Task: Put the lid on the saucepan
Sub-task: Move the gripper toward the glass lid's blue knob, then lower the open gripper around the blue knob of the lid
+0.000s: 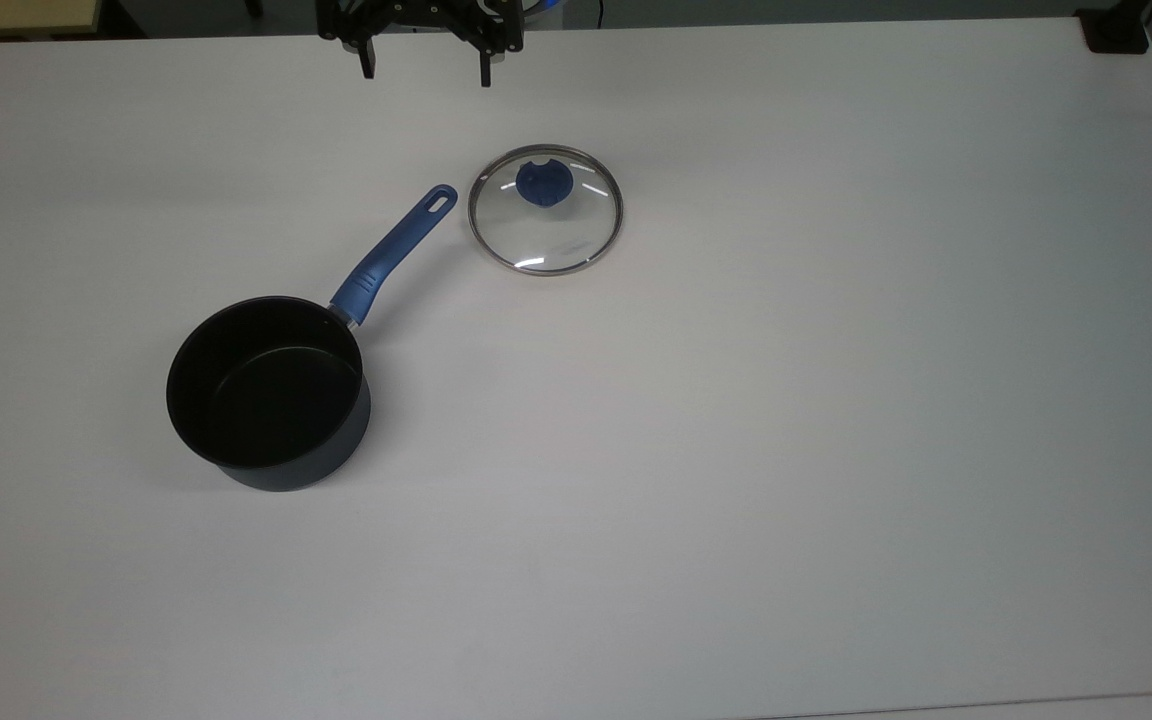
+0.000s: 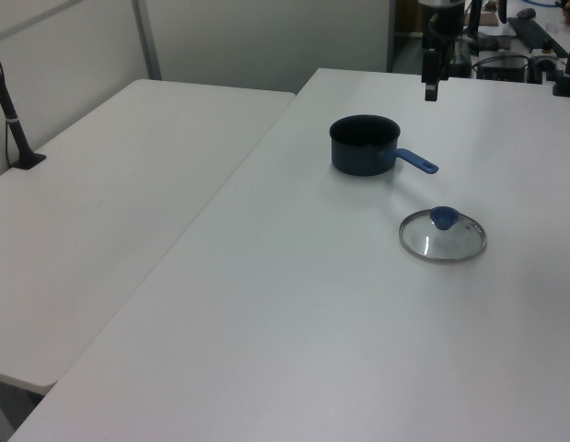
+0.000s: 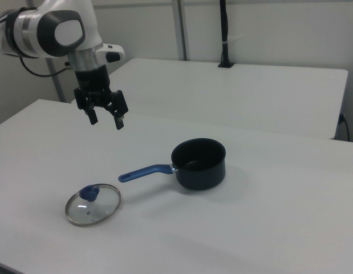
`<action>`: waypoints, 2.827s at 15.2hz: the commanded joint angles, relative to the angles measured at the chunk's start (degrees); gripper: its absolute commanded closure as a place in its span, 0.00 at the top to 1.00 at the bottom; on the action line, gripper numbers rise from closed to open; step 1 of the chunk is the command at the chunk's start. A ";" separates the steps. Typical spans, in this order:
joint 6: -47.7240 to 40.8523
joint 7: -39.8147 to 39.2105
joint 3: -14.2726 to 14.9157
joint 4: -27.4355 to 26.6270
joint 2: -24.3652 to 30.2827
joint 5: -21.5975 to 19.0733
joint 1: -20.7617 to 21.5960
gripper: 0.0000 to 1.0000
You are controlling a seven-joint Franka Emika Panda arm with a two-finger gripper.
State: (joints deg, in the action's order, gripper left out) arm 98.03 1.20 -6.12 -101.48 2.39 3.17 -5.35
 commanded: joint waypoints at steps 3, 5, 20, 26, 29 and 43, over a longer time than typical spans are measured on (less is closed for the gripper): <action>-1.88 -0.59 2.43 0.32 1.48 -2.28 1.48 1.00; -2.05 -0.50 2.43 0.23 1.39 -2.37 1.57 1.00; 5.32 -1.55 0.84 -21.38 13.68 -2.46 6.58 1.00; 9.71 -2.96 0.84 -26.22 14.14 -2.46 8.25 1.00; 12.17 -3.14 0.84 -26.31 10.45 -2.46 8.94 1.00; 22.10 -3.05 0.76 -29.12 1.83 -2.02 10.00 1.00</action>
State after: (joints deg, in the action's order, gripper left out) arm 116.63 -0.81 -5.71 -128.41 4.44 1.65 4.03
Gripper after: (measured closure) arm 0.000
